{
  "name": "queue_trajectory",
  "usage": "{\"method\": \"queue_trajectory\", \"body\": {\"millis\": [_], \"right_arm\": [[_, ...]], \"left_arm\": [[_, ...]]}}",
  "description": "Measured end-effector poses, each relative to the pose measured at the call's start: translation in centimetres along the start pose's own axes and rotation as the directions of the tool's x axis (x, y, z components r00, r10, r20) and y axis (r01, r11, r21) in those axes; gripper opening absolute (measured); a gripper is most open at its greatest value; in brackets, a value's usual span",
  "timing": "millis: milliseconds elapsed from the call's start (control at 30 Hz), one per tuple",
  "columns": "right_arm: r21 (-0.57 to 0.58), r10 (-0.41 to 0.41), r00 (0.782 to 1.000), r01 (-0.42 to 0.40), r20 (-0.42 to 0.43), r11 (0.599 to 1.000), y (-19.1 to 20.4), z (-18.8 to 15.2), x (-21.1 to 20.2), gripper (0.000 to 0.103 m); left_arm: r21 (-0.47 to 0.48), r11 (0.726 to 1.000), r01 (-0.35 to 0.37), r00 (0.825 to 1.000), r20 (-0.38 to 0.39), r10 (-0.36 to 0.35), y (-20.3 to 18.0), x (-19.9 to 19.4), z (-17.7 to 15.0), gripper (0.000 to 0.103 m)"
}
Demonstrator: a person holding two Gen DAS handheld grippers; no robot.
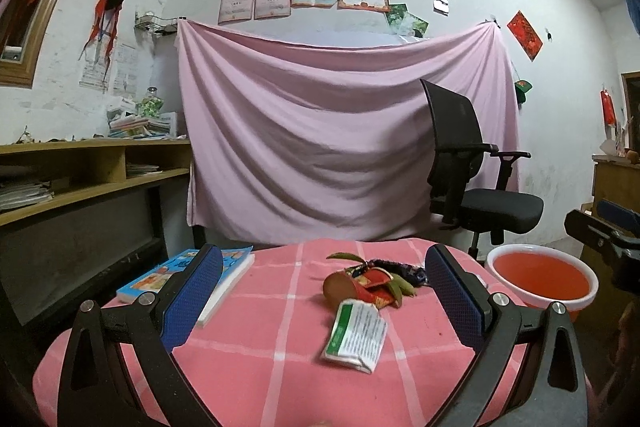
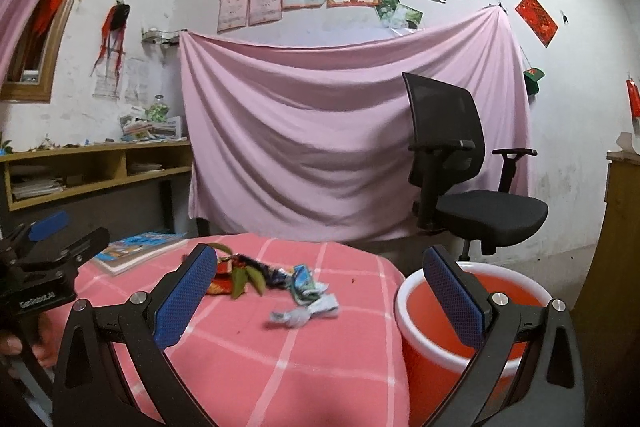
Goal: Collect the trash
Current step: 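Grasp the white sock with the right gripper while the left gripper grasps the green-and-white packet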
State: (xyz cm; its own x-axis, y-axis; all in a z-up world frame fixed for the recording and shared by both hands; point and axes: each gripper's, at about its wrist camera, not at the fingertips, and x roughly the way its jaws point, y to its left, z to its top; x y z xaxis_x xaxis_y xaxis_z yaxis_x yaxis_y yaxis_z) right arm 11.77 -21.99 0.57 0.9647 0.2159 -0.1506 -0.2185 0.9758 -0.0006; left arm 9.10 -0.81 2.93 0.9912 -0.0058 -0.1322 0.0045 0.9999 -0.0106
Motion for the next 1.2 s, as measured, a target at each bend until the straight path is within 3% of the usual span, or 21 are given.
{"method": "queue_trajectory", "body": {"millis": [167,300,467,633,733,900,1000,1100,1133,1200], "right_arm": [[0.011,0.011,0.998,-0.01,-0.069,1.0,-1.1,0.6,3.8,0.103],[-0.003,0.056,0.983,-0.058,-0.177,0.998,-1.1,-0.2,7.2,0.103],[-0.028,0.077,0.946,-0.091,-0.315,0.995,-0.4,-2.0,9.7,0.103],[-0.002,0.112,0.898,-0.124,-0.426,0.992,-0.4,-2.7,11.7,0.103],[0.024,0.143,0.863,-0.15,-0.484,0.988,-0.5,-3.2,12.7,0.103],[0.061,0.178,0.818,-0.173,-0.546,0.983,-0.8,-3.9,13.8,0.103],[0.085,0.198,0.787,-0.183,-0.584,0.979,-0.9,-4.4,14.5,0.092],[0.104,0.214,0.761,-0.191,-0.612,0.976,-1.1,-4.9,15.0,0.084],[0.108,0.22,0.754,-0.196,-0.619,0.975,-1.2,-5.0,15.1,0.078],[0.106,0.22,0.747,-0.198,-0.627,0.974,-1.1,-5.1,15.3,0.077]], "left_arm": [[-0.009,1.0,0.009,0.999,-0.037,-0.01,0.4,2.5,0.3,0.099],[-0.05,0.998,0.031,0.989,-0.146,-0.038,1.2,4.7,-0.1,0.099],[-0.086,0.995,0.059,0.952,-0.296,-0.082,1.2,7.1,-1.4,0.099],[-0.099,0.99,0.105,0.874,-0.466,-0.139,0.4,9.6,-3.7,0.099],[-0.078,0.989,0.123,0.841,-0.521,-0.145,-0.3,10.2,-4.6,0.099],[-0.069,0.989,0.134,0.817,-0.557,-0.149,-0.6,10.6,-4.8,0.099],[-0.104,0.986,0.134,0.799,-0.577,-0.17,-0.1,11.1,-4.9,0.097],[-0.117,0.983,0.14,0.781,-0.598,-0.182,0.1,11.5,-5.0,0.083],[-0.107,0.984,0.142,0.781,-0.599,-0.178,-0.1,11.5,-5.0,0.081],[-0.085,0.983,0.164,0.781,-0.597,-0.182,-0.5,11.3,-4.9,0.076]]}}
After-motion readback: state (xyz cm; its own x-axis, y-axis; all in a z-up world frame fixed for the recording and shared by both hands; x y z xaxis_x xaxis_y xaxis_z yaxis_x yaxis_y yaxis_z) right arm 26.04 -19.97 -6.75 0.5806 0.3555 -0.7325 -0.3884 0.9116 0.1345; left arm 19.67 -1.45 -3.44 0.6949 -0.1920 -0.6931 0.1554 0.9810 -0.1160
